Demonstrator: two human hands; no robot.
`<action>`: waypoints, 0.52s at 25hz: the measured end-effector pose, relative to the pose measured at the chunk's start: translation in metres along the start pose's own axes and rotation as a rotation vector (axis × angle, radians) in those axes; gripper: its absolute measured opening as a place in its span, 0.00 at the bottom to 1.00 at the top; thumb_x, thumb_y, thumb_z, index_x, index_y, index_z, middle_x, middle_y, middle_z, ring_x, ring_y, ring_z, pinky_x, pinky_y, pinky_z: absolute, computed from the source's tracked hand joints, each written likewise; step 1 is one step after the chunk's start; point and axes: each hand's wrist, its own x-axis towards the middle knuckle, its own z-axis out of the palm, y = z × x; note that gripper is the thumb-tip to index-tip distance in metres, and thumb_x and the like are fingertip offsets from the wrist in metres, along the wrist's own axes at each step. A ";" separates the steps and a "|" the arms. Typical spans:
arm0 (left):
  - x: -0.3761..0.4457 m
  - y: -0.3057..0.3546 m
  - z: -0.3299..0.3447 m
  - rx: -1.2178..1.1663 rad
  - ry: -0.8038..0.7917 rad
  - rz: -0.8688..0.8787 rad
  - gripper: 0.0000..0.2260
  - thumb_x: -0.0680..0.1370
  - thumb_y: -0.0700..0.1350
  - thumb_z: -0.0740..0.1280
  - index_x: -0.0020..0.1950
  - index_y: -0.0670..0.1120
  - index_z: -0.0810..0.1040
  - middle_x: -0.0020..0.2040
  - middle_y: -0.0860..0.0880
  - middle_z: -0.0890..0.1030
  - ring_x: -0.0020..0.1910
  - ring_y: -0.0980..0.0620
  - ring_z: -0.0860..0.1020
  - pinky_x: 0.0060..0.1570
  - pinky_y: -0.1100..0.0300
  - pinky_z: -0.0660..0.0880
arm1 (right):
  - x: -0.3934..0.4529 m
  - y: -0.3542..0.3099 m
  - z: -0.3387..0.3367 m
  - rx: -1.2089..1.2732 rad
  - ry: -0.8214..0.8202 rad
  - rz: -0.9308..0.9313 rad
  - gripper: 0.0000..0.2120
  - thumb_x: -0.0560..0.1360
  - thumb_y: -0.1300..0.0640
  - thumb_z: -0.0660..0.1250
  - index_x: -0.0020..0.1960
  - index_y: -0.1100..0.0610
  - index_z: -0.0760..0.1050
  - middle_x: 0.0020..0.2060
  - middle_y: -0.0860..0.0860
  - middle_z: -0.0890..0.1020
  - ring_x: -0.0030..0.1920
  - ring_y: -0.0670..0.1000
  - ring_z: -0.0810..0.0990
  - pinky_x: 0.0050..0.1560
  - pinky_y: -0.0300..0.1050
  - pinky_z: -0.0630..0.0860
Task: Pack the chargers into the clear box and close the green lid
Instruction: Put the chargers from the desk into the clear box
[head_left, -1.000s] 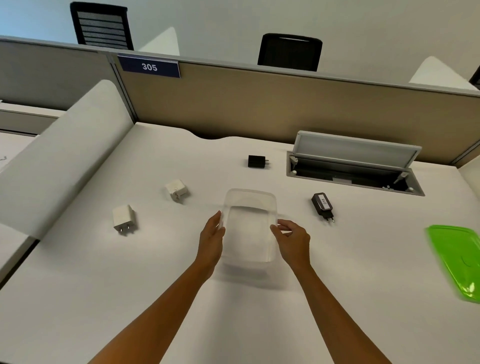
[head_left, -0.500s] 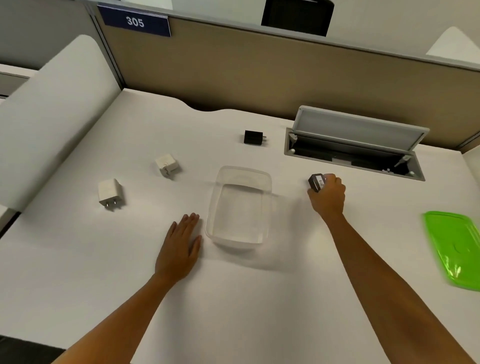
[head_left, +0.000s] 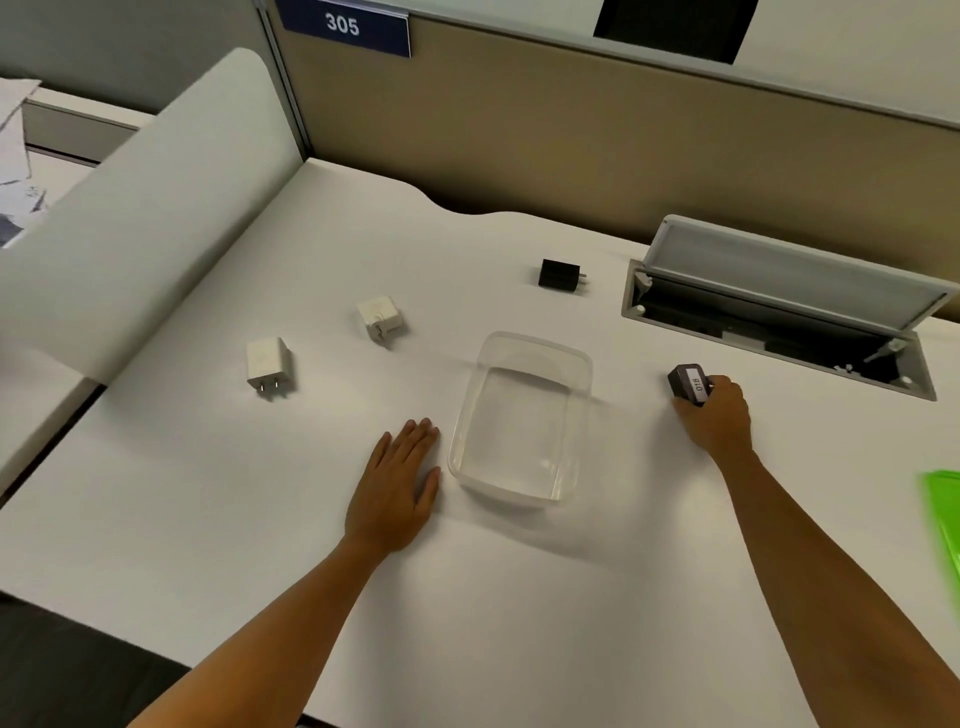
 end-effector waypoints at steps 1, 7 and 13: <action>0.000 0.000 0.000 -0.008 0.000 0.000 0.26 0.83 0.55 0.52 0.80 0.49 0.60 0.80 0.54 0.60 0.80 0.58 0.52 0.79 0.55 0.49 | 0.002 -0.001 -0.001 0.001 -0.016 0.019 0.29 0.75 0.55 0.72 0.70 0.65 0.67 0.63 0.65 0.75 0.61 0.65 0.77 0.60 0.57 0.75; 0.000 -0.001 0.001 -0.018 0.010 -0.010 0.26 0.83 0.56 0.51 0.80 0.50 0.59 0.80 0.55 0.59 0.80 0.60 0.52 0.79 0.57 0.48 | -0.034 -0.044 -0.012 1.061 -0.274 0.369 0.14 0.76 0.57 0.70 0.58 0.64 0.76 0.47 0.57 0.80 0.41 0.52 0.79 0.42 0.42 0.77; 0.000 -0.001 0.001 -0.023 0.014 -0.010 0.26 0.83 0.56 0.52 0.80 0.50 0.59 0.80 0.54 0.60 0.80 0.60 0.51 0.79 0.56 0.48 | -0.087 -0.086 -0.033 1.014 -0.553 -0.022 0.16 0.71 0.62 0.74 0.57 0.54 0.78 0.44 0.50 0.87 0.48 0.50 0.86 0.46 0.38 0.82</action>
